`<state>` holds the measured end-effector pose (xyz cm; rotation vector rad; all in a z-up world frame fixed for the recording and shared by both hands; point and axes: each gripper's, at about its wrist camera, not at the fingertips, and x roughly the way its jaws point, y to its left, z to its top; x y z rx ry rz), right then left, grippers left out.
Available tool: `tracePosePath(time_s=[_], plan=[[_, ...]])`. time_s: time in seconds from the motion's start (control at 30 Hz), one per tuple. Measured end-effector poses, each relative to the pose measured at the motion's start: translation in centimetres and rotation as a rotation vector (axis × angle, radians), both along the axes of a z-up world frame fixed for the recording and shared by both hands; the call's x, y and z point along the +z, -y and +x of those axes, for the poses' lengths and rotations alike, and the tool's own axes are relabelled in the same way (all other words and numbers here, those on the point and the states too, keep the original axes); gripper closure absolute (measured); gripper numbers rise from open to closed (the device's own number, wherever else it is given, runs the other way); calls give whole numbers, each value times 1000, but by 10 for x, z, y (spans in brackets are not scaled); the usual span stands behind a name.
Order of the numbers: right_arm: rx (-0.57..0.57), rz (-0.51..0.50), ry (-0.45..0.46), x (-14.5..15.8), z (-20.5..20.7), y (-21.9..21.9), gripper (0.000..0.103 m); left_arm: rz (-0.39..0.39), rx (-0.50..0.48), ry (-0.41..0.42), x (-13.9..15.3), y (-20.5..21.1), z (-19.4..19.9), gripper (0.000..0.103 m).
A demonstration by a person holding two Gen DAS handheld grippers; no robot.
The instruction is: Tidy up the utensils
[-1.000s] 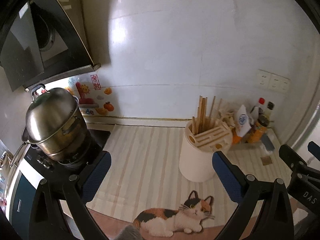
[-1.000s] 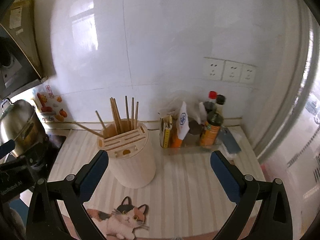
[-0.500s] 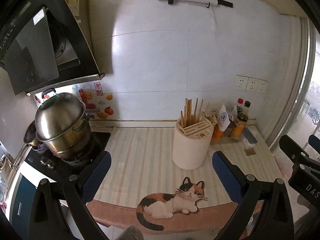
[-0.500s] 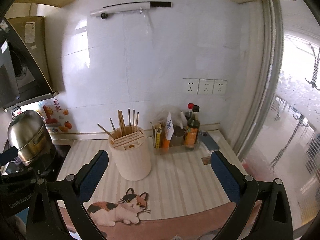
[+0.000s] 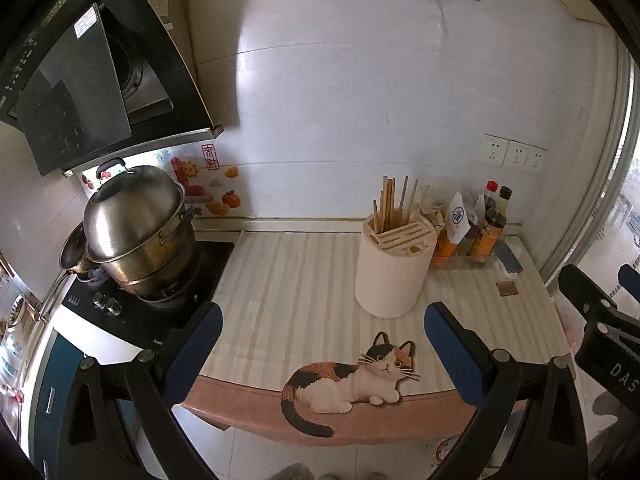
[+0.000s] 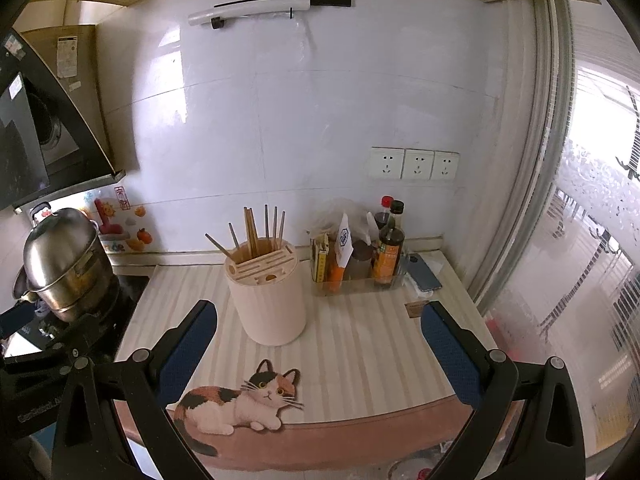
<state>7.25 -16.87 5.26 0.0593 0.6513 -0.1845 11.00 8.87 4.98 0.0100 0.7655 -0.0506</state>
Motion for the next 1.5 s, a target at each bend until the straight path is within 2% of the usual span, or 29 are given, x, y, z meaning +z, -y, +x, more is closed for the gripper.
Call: tracePosePath(time_s=[0.5,1.5], plan=[[10,5,-8,-2,-3,9,0,13,26,8,-1,9,-4,0],[16,1,-21,-5,-8,15,0,28,12,29,8,21,-12,0]])
